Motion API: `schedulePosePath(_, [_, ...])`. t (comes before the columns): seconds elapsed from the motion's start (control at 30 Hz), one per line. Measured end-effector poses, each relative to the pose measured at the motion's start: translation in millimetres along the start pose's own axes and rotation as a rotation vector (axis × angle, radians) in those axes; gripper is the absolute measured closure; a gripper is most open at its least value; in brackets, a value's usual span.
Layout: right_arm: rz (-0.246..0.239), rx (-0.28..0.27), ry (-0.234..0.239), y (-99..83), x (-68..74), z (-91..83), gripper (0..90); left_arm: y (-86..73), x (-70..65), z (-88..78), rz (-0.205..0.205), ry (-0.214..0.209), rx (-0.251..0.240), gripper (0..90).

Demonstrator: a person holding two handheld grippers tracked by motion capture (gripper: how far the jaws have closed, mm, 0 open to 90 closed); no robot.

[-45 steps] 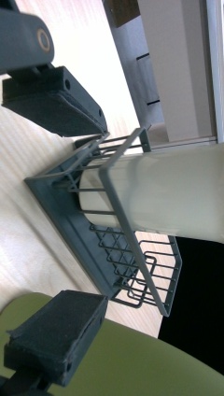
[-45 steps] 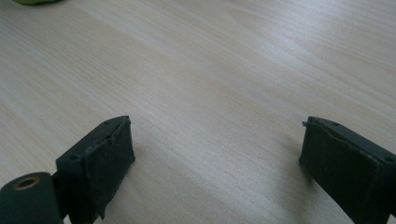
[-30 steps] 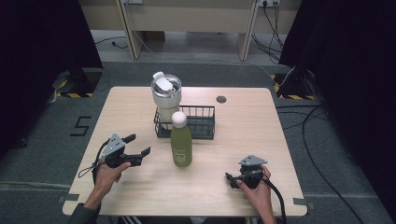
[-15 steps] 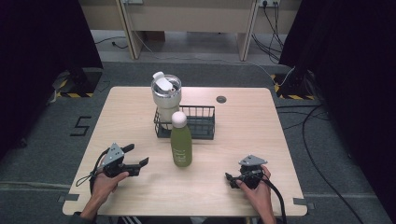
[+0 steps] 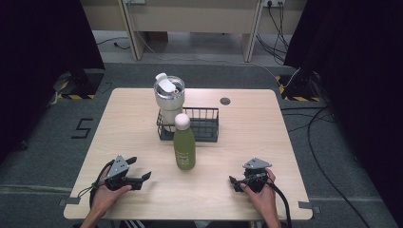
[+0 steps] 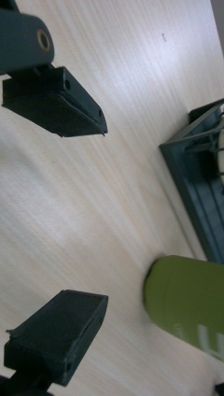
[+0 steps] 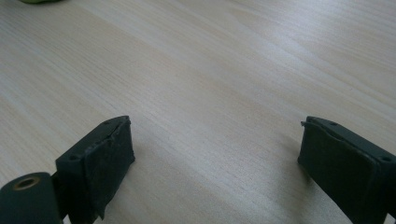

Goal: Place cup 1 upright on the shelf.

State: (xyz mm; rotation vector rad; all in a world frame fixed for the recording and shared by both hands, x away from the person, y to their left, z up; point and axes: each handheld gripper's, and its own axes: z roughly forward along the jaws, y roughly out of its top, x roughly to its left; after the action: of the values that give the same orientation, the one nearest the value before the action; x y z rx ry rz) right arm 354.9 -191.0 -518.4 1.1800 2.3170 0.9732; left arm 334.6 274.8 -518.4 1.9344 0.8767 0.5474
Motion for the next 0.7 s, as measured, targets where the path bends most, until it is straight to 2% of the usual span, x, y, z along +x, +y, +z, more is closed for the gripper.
schedulePosePath(0.1, [0.000, 0.000, 0.000, 0.0, 0.0, 0.0, 10.4, -1.8, -2.0, -1.3, -0.006, -0.007, 0.017, 14.8])
schedulePosePath(0.17, [-0.001, 0.000, 0.000, 0.0, 0.0, 0.0, 10.4, -4.0, -4.9, -2.9, -0.010, -0.018, 0.049, 14.9])
schedulePosePath(0.37, [-0.002, 0.000, 0.000, -0.1, 0.0, -0.1, 10.4, -6.4, -6.7, -5.1, -0.008, 0.000, 0.096, 14.9])
schedulePosePath(0.4, [-0.001, 0.001, 0.000, -0.1, 0.1, -0.1, 10.4, -7.4, -7.4, -5.6, 0.000, 0.006, 0.125, 14.9])
schedulePosePath(0.43, [-0.001, 0.001, 0.000, -0.1, 0.1, -0.1, 10.4, -7.4, -7.4, -5.6, 0.000, 0.006, 0.125, 14.9])
schedulePosePath(0.47, [-0.002, 0.000, 0.000, -0.1, 0.1, -0.1, 10.4, -7.9, -8.0, -5.5, 0.006, 0.010, 0.149, 14.9])
schedulePosePath(0.5, [-0.001, 0.001, 0.000, -0.1, 0.1, -0.1, 10.4, -9.0, -9.5, -4.5, 0.019, 0.012, 0.196, 15.0])
schedulePosePath(0.6, [-0.004, -0.001, -0.001, -0.1, 0.1, 0.0, 10.4, -9.3, -9.0, -4.9, 0.006, -0.001, 0.201, 14.6])
schedulePosePath(0.63, [-0.005, -0.001, -0.001, -0.2, 0.1, 0.1, 10.4, -10.0, -6.8, -4.9, -0.034, -0.020, 0.214, 14.5])
schedulePosePath(0.7, [-0.004, -0.001, -0.002, -0.2, 0.2, 0.1, 10.4, -10.0, -6.2, -5.0, -0.038, -0.024, 0.214, 14.4])
